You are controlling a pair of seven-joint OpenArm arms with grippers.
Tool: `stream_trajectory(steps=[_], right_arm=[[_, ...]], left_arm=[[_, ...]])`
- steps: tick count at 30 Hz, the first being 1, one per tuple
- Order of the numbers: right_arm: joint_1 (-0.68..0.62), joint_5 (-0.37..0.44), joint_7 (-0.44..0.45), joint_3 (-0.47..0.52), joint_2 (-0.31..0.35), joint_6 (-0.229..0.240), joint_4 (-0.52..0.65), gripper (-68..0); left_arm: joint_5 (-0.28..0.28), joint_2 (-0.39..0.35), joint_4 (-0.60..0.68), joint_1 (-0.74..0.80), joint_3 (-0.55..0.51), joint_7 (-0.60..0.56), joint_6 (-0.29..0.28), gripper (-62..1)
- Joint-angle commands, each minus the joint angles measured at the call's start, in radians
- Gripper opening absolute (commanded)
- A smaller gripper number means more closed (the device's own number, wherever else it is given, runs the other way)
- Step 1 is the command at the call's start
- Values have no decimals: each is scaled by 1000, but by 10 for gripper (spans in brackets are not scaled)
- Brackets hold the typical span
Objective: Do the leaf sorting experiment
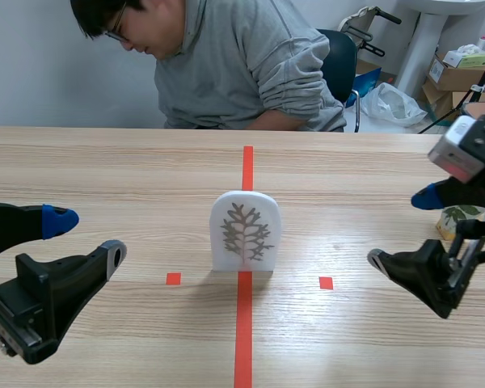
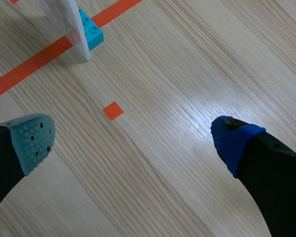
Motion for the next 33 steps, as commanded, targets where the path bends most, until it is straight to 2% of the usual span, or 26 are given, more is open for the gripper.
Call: stream_trajectory(steps=[1,9,14,25,29,33], right_arm=[[56,7,19,-37,13,8,-13,4],[285,-45,57,-299,9,8,-166,4],[404,-60,66,-397,-42,8,-254,4],[571,-89,74,-566,-204,8,-430,4],[586,-106,75,-605,-242,8,-457,4],[586,-111,74,-615,-253,8,-459,4]], left_arm=[[-6,2,10,3,-6,-14,1,-172],[-5,3,10,3,-6,-14,1,-172],[-5,3,10,3,-6,-13,1,-172],[-2,24,10,3,-6,12,1,-172],[-2,24,10,3,-6,12,1,-172],[-2,24,10,3,-6,12,1,-172]])
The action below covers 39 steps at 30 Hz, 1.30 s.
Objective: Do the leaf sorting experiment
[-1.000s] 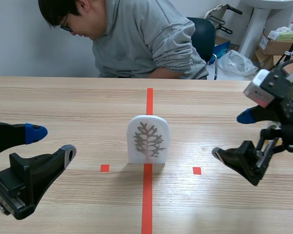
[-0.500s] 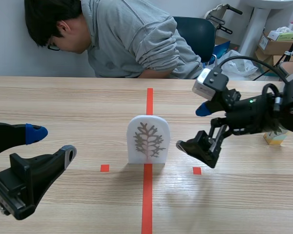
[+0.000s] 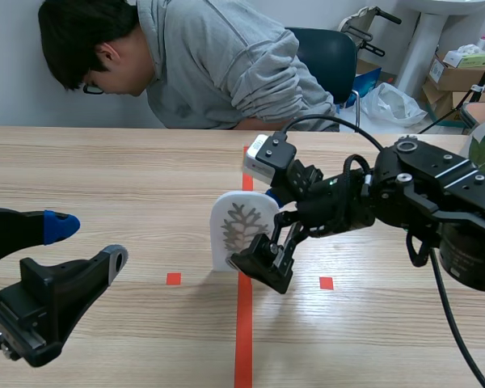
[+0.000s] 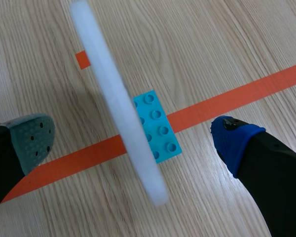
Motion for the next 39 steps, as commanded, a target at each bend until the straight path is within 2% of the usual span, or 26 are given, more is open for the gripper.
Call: stream_trajectory(steps=[1,10,15,26,28,31,33,35,36,39], right_arm=[[20,7,11,12,15,8,16,4],[12,8,13,12,17,8,16,4],[12,8,43,12,16,8,16,4],[12,0,49,13,-16,8,16,0],[12,-6,50,13,-19,8,16,-117],[12,-13,55,13,-19,8,16,-370],[12,-32,55,13,-19,-11,16,-524],[12,-35,55,13,-19,-16,16,-642],[12,-35,55,13,-19,-17,16,-671],[12,-35,55,13,-19,-19,16,-667]], left_arm=[[-6,5,10,3,-6,-17,1,-172],[-6,5,10,3,-6,-16,1,-172],[-6,5,10,3,-6,-16,1,-172],[-6,5,10,3,-6,-17,1,-172],[-6,5,10,3,-6,-17,1,-172],[-6,5,10,3,-6,-16,1,-172],[-6,5,10,3,-6,-16,1,-172],[-6,5,10,3,-6,-16,1,-172],[-6,5,10,3,-6,-16,1,-172],[-6,5,10,3,-6,-16,1,-172]])
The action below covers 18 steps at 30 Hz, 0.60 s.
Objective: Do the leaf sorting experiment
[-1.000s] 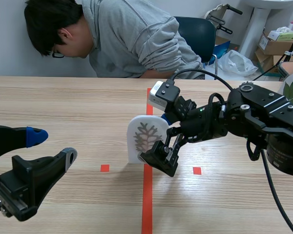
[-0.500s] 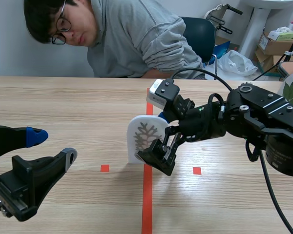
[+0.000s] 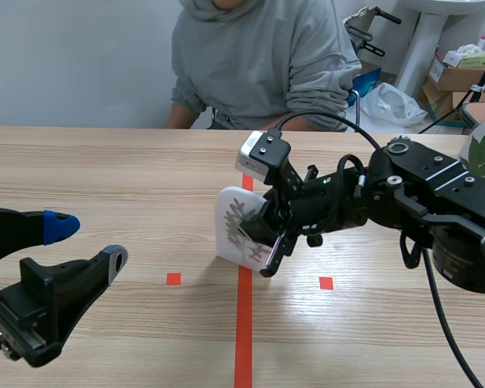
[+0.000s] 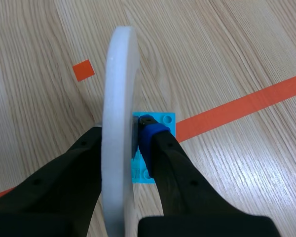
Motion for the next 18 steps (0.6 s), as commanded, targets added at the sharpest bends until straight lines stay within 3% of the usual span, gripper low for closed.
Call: stream_trajectory(steps=[1,5,10,18], right_arm=[[15,11,11,11,3,0,18,-667],[15,11,6,13,3,-5,24,-667],[4,15,-10,35,9,-70,70,-667],[-100,23,-96,171,9,-174,149,-667]], left_arm=[[-6,5,10,3,-6,-16,1,-172],[-6,5,10,3,-6,-16,1,-172],[-6,5,10,3,-6,-16,1,-172],[-6,5,10,3,-6,-13,1,-172]])
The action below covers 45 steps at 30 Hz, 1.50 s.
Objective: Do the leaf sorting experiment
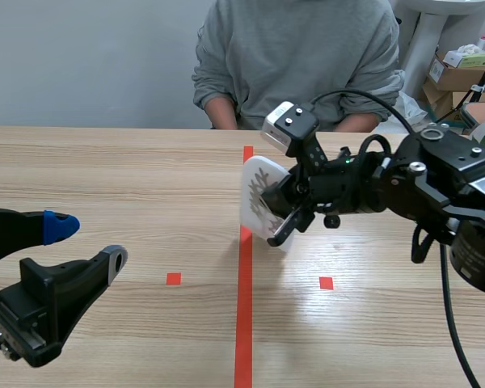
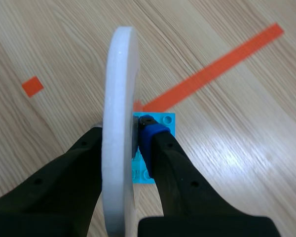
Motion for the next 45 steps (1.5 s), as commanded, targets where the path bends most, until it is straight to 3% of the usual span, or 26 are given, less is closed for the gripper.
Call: stream_trajectory(steps=[1,11,21,30,42,45], right_arm=[[-26,8,-1,33,6,-18,32,-667],[-208,12,-52,306,33,-145,144,-667],[-291,12,-34,600,84,-222,106,-667],[-230,12,-2,631,88,-224,-82,-667],[-231,6,1,631,88,-232,-98,-666],[-231,6,1,631,88,-232,-98,-632]], left_arm=[[-6,5,10,3,-6,-13,1,-172],[-6,5,10,3,-6,-13,1,-172],[-7,5,10,3,-6,-12,1,-172],[-7,5,10,3,-6,1,1,-172],[-7,5,10,3,-6,1,1,-172],[-7,5,10,3,-6,1,1,-172]])
